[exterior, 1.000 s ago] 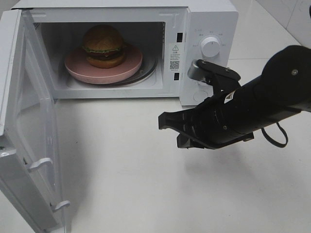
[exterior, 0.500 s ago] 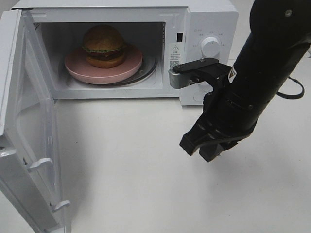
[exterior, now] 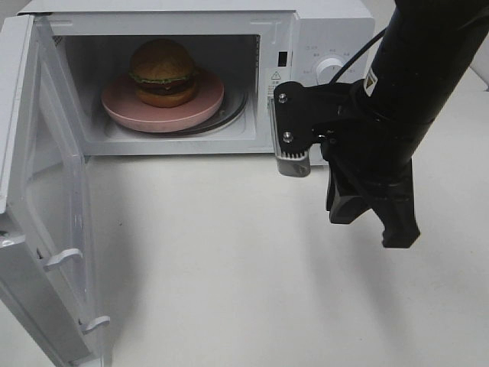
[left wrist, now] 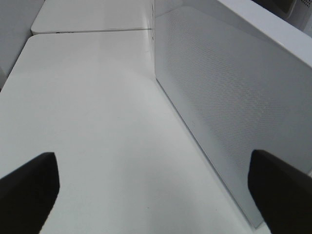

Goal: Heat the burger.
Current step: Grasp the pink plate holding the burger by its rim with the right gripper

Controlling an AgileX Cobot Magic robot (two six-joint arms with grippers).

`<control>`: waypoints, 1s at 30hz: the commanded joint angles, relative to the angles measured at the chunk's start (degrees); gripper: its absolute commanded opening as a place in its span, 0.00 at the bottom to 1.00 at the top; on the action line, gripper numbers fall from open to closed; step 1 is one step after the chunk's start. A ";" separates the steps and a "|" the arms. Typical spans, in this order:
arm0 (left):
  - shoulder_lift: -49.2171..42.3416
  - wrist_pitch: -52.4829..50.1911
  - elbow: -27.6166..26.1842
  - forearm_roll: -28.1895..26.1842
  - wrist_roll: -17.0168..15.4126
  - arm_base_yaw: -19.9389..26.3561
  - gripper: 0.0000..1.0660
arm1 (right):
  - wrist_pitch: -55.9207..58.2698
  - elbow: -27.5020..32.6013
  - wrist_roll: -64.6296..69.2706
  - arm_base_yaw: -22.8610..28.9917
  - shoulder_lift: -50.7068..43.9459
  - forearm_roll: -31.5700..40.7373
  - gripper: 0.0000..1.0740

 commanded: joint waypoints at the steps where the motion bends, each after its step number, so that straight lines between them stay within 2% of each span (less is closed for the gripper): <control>1: -1.20 -0.40 0.11 -0.40 -0.29 0.23 0.92 | -0.52 -0.23 -9.11 0.69 -0.46 -1.43 0.15; 5: -1.20 -0.40 0.11 -0.40 -0.29 0.23 0.92 | -2.75 -0.23 -11.00 2.64 -0.46 -5.21 0.28; 6: -1.20 -0.40 0.11 -0.40 -0.29 0.23 0.92 | -4.58 -0.23 -10.31 3.50 -0.46 -6.36 0.38; 9: -1.20 -0.40 0.11 -0.40 -0.29 0.23 0.92 | -5.39 -0.23 -9.68 3.95 -0.46 -6.88 0.44; 11: -1.20 -0.40 0.11 -0.40 -0.29 0.23 0.92 | -9.80 -0.23 -4.01 5.27 -0.46 -8.48 0.72; 14: -1.20 -0.40 0.11 -0.40 -0.29 0.23 0.92 | -10.60 -0.23 -3.04 5.27 -0.46 -8.65 0.77; 15: -1.20 -0.40 0.11 -0.40 -0.29 0.23 0.92 | -12.15 -0.23 -1.60 5.27 -0.46 -8.65 0.87; 16: -1.20 -0.40 0.11 -0.40 -0.29 0.23 0.92 | -13.06 -0.23 -1.66 5.27 -0.46 -8.88 0.91; 30: -1.20 -0.40 0.11 -0.40 -0.29 0.23 0.92 | -21.49 -0.23 -1.55 5.27 -0.46 -14.09 0.89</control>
